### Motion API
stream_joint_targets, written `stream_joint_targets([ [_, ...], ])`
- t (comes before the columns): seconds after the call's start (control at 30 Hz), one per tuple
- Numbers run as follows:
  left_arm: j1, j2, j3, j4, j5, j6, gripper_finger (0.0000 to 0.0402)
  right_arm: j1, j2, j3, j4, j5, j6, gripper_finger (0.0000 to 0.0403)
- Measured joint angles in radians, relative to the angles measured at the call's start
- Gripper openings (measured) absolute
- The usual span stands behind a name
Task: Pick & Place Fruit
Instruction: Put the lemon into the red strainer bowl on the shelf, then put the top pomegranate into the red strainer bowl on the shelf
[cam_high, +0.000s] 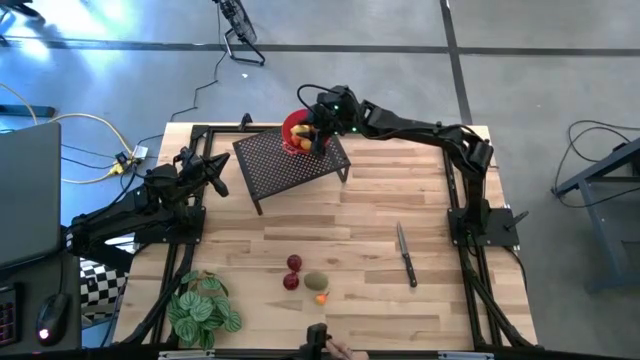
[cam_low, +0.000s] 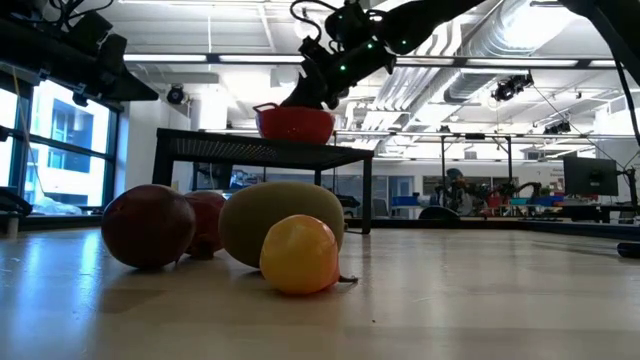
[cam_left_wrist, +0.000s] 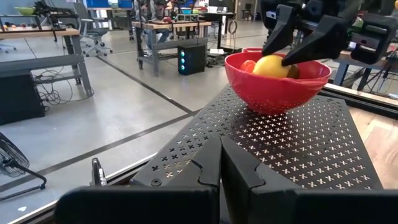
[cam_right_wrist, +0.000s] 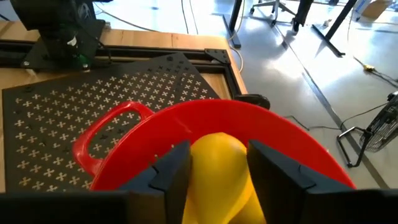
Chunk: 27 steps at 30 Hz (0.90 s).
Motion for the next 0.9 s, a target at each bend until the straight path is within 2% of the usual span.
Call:
stream_joint_targets([
  [0.17, 0.0, 0.0, 0.0, 0.0, 0.0, 0.0, 0.0, 0.0, -0.006, 0.0, 0.027, 0.0, -0.02, 0.0135],
  [0.4, 0.0, 0.0, 0.0, 0.0, 0.0, 0.0, 0.0, 0.011, -0.053, 0.0, 0.051, 0.073, -0.038, 0.0137],
  [0.53, 0.0, 0.0, 0.0, 0.0, 0.0, 0.0, 0.0, 0.017, -0.091, 0.0, 0.022, 0.076, -0.049, 0.0137],
  [0.67, 0.0, 0.0, 0.0, 0.0, 0.0, 0.0, 0.0, 0.013, -0.131, 0.0, -0.064, 0.079, -0.068, 0.013],
  [0.9, 0.0, 0.0, 0.0, 0.0, 0.0, 0.0, 0.0, -0.02, -0.192, 0.0, -0.386, 0.071, -0.075, 0.0087],
])
